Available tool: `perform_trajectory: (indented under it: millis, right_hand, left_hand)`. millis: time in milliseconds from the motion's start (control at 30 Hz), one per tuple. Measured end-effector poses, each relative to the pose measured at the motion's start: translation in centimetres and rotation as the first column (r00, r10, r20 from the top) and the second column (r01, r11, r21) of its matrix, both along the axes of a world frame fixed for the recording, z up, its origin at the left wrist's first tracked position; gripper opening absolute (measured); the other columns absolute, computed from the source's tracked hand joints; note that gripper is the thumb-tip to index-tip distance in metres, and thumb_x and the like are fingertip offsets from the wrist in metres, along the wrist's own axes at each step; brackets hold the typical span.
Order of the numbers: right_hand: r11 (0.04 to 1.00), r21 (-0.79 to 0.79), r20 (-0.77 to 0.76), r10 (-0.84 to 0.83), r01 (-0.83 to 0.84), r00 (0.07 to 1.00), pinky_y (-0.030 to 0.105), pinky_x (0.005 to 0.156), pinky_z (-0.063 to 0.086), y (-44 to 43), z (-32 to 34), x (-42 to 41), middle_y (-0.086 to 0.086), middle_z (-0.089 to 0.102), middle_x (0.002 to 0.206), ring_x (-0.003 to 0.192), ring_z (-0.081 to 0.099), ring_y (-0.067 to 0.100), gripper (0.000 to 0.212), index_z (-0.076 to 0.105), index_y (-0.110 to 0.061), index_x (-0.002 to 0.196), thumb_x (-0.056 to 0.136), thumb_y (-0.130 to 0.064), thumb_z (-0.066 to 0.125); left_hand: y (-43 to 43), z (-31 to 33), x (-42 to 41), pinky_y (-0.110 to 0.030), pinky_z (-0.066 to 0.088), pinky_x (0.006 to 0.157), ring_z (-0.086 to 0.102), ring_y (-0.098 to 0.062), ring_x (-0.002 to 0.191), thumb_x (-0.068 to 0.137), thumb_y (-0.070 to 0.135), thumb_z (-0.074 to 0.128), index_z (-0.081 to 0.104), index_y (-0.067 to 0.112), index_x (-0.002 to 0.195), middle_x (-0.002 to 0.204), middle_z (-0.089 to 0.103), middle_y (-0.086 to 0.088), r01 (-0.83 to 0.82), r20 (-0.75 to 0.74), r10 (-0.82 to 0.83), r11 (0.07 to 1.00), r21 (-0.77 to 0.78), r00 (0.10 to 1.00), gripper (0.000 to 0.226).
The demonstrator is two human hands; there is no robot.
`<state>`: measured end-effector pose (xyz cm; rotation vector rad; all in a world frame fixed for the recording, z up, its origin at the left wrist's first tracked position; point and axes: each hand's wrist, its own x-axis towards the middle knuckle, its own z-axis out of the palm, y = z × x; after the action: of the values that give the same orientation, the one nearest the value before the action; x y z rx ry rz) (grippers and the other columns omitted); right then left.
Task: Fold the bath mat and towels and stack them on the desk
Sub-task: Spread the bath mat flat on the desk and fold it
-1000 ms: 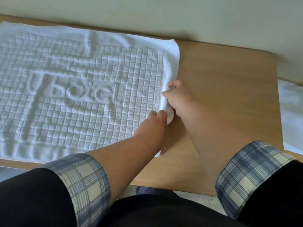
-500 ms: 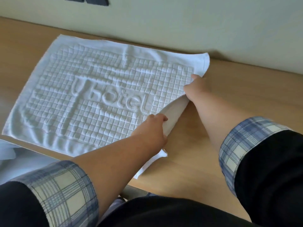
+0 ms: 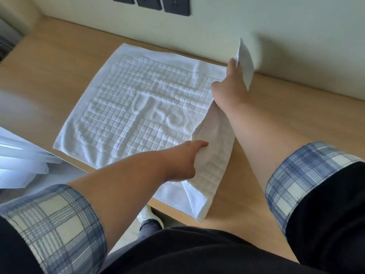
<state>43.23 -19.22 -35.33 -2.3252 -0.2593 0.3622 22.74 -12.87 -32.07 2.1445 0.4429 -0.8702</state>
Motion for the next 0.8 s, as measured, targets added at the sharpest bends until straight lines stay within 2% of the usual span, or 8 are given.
perform_trajectory:
  millis: [100,233,433,667,800]
  right_hand:
    - [1.000,0.009,0.025,0.019,-0.019,1.000,0.011,0.082,0.026,4.2,0.3,-1.5,-0.002,-0.002,0.167,0.140,0.037,0.017,0.083,0.000,-0.019,0.160,0.092,-0.020,0.048]
    - [1.000,0.015,0.070,0.012,-0.013,0.997,0.023,0.077,0.036,11.0,1.2,-3.6,-0.003,-0.005,0.167,0.133,0.046,0.021,0.082,-0.001,-0.020,0.159,0.093,-0.016,0.047]
    - [0.997,0.010,0.126,-0.072,0.071,0.989,0.023,0.072,0.038,24.9,3.5,-5.4,-0.002,-0.005,0.167,0.114,0.058,0.020,0.079,0.003,-0.017,0.159,0.092,-0.009,0.044]
    - [0.995,-0.098,0.053,0.009,-0.004,0.999,0.020,0.077,0.036,38.1,0.5,-6.5,0.003,-0.008,0.167,0.130,0.051,0.018,0.077,-0.001,-0.012,0.159,0.093,-0.005,0.040]
    - [0.987,-0.147,0.024,0.070,-0.065,0.997,0.024,0.082,0.038,43.3,-2.7,-6.9,0.002,-0.010,0.167,0.128,0.053,0.021,0.080,-0.002,-0.012,0.159,0.094,-0.010,0.045]
  left_hand:
    - [4.5,0.1,-1.4,-0.016,0.047,0.063,0.052,-0.001,0.089,0.080,-0.003,0.052,0.015,0.046,0.152,0.152,0.028,0.011,-0.008,0.029,0.007,1.000,0.029,1.000,0.095]
    - [12.0,0.7,-3.1,-0.014,0.046,0.064,0.049,-0.002,0.096,0.079,-0.001,0.055,0.013,0.048,0.151,0.154,0.024,0.013,-0.020,0.073,0.019,1.000,0.013,0.997,0.097]
    - [25.1,1.9,-4.8,-0.011,0.045,0.065,0.048,-0.001,0.102,0.075,0.006,0.060,0.013,0.050,0.150,0.153,0.028,0.013,-0.017,0.127,0.028,0.996,-0.082,0.992,0.099]
    - [36.5,-0.4,-6.9,-0.001,0.043,0.060,0.046,-0.004,0.104,0.078,0.002,0.056,0.014,0.047,0.151,0.150,0.029,0.013,-0.036,0.103,0.045,0.995,-0.090,0.994,0.096]
    - [39.5,-3.4,-8.0,-0.009,0.047,0.062,0.050,-0.001,0.096,0.078,-0.002,0.049,0.020,0.050,0.148,0.134,0.031,0.019,-0.136,0.085,0.146,0.984,-0.112,0.986,0.092]
